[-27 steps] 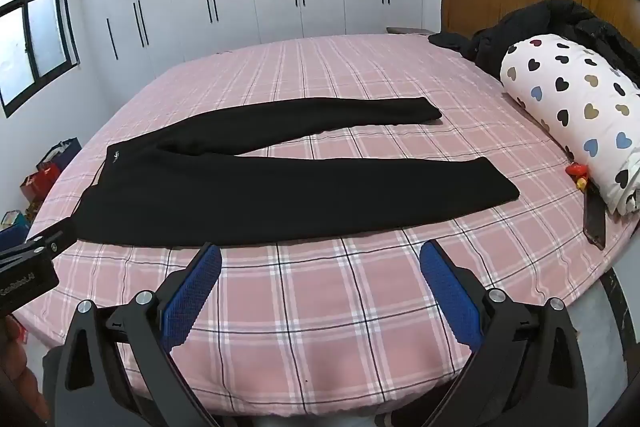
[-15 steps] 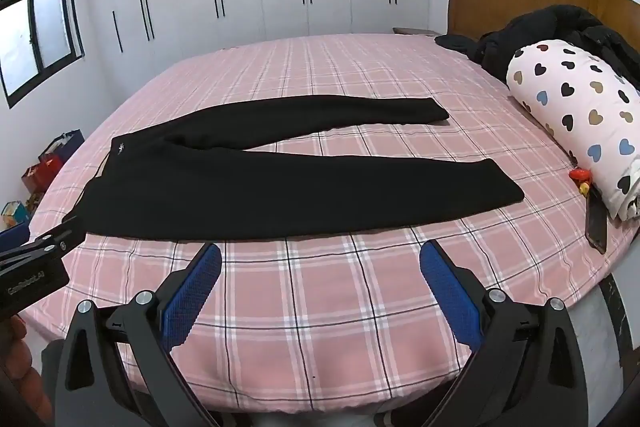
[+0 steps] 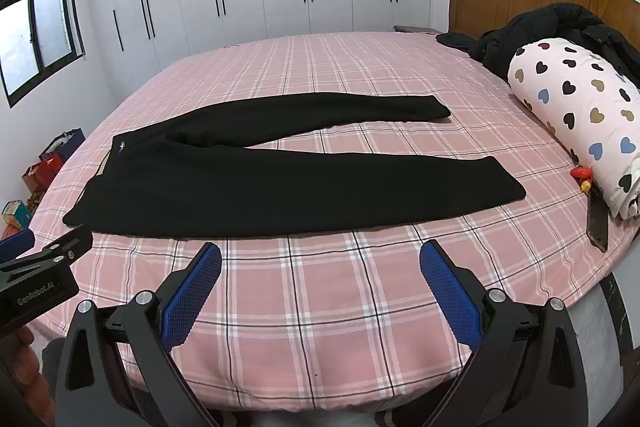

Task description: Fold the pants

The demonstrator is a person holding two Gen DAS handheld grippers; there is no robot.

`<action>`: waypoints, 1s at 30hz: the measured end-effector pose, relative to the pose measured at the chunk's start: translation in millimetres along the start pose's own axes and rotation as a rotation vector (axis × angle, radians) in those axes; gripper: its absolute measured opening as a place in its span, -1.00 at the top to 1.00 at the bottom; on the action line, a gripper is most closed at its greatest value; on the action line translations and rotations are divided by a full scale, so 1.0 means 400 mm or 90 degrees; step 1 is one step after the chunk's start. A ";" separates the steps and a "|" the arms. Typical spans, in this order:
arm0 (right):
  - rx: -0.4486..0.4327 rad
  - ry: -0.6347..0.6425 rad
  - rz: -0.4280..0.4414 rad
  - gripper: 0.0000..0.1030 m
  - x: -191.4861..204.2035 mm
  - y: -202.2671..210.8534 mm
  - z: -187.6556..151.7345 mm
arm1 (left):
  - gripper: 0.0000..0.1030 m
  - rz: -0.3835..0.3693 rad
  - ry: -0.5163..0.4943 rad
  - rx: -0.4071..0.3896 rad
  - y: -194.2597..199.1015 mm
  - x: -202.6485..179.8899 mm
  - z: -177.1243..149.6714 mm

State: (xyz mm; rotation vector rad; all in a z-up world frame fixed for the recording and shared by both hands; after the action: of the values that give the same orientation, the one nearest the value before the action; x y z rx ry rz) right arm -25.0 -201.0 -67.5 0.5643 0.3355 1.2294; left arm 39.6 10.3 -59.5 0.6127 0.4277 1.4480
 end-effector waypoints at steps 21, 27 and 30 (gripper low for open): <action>0.008 0.001 0.005 -0.90 0.005 -0.005 -0.008 | -0.87 0.002 -0.003 0.003 -0.004 -0.008 -0.007; 0.011 0.000 0.004 -0.90 0.005 -0.008 -0.011 | -0.87 0.001 -0.004 0.003 -0.006 -0.008 -0.009; 0.011 -0.001 0.004 -0.90 0.003 -0.007 -0.012 | -0.87 0.000 -0.004 0.003 -0.006 -0.007 -0.009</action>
State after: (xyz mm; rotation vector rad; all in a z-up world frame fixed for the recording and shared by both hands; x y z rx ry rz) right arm -24.8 -199.3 -72.9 0.5814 0.3437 1.2332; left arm 39.1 7.9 -63.9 0.6207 0.4263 1.4453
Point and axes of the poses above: each gripper's, at about its wrist camera, not at the fingertips, and y roughly against the way its jaws point, x to its left, z to its top, the point moved 6 cm from there along -y, roughly the way its jaws point, and after that the axes turned 8 degrees about -x, right-handed, at the moved point
